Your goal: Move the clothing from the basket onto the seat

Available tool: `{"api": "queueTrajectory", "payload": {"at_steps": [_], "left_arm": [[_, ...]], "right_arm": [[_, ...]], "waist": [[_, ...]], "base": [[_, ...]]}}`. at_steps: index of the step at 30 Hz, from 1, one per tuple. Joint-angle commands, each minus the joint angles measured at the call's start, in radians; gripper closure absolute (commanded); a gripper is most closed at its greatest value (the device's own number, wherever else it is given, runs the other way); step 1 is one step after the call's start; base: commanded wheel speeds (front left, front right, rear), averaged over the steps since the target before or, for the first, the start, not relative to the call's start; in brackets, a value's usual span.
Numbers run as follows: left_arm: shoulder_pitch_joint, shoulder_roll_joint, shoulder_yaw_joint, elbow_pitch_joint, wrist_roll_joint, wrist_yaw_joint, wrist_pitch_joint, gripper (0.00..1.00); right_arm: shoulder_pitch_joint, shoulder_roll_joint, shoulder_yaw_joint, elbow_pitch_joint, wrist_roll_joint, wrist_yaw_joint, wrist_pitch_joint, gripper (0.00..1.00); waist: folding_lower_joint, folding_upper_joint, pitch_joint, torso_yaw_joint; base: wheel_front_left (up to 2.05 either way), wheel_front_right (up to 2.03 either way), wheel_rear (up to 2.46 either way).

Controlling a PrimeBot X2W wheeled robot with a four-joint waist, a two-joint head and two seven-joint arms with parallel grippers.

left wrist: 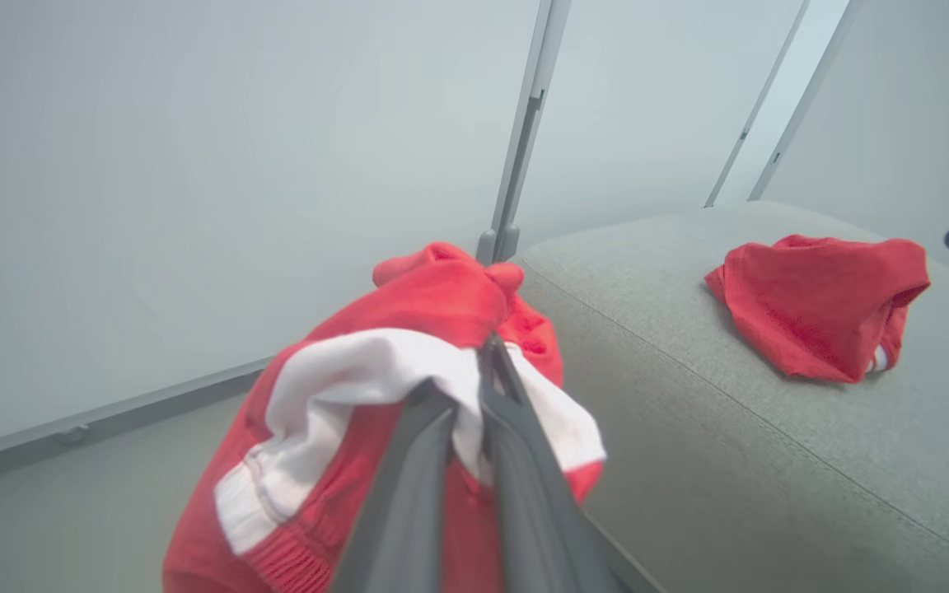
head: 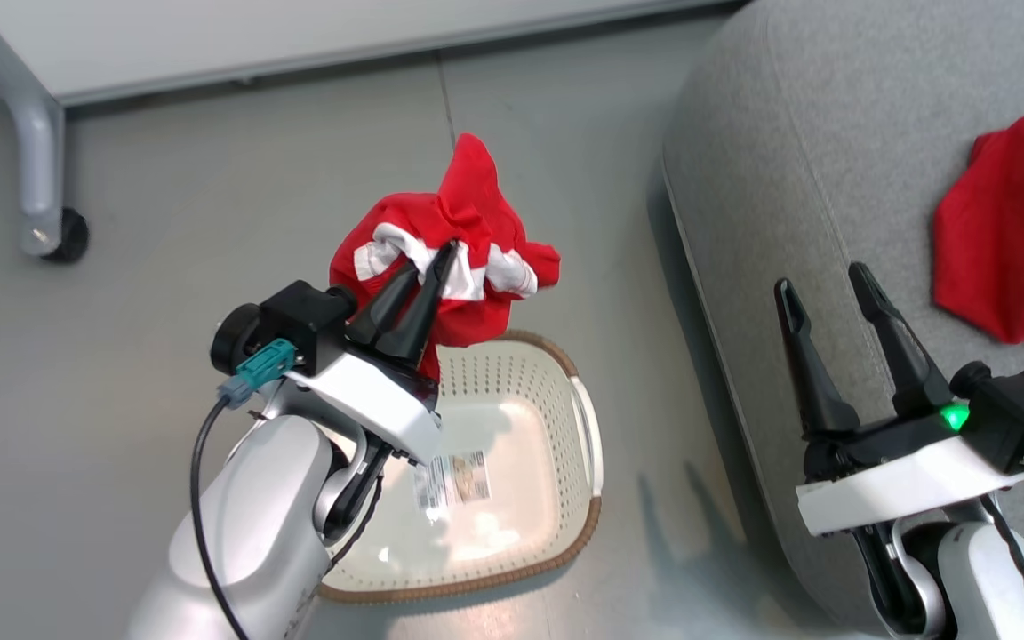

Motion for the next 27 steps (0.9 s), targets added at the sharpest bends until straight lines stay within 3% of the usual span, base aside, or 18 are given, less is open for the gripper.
{"api": "queueTrajectory", "payload": {"at_steps": [1,19,27], "left_arm": [[0.020,0.011,0.011,-0.042,0.006,0.011,-0.001,1.00],[0.216,0.076,0.017,-0.397,-0.027,0.086,0.065,1.00],[0.296,0.105,0.012,-0.505,-0.036,0.119,0.101,1.00]], "right_arm": [[0.020,-0.004,-0.006,-0.006,-0.005,0.001,0.013,0.00],[0.179,0.009,-0.027,-0.045,-0.026,0.001,0.105,0.00],[0.245,0.018,-0.039,-0.075,-0.032,0.001,0.129,0.00]], "waist": [[0.0000,0.0000,-0.061,0.020],[0.0000,0.0000,-0.284,0.024],[0.0000,0.0000,-0.332,0.030]], "base": [[0.00,0.00,0.00],[0.00,0.00,0.00],[0.00,0.00,0.00]]}}
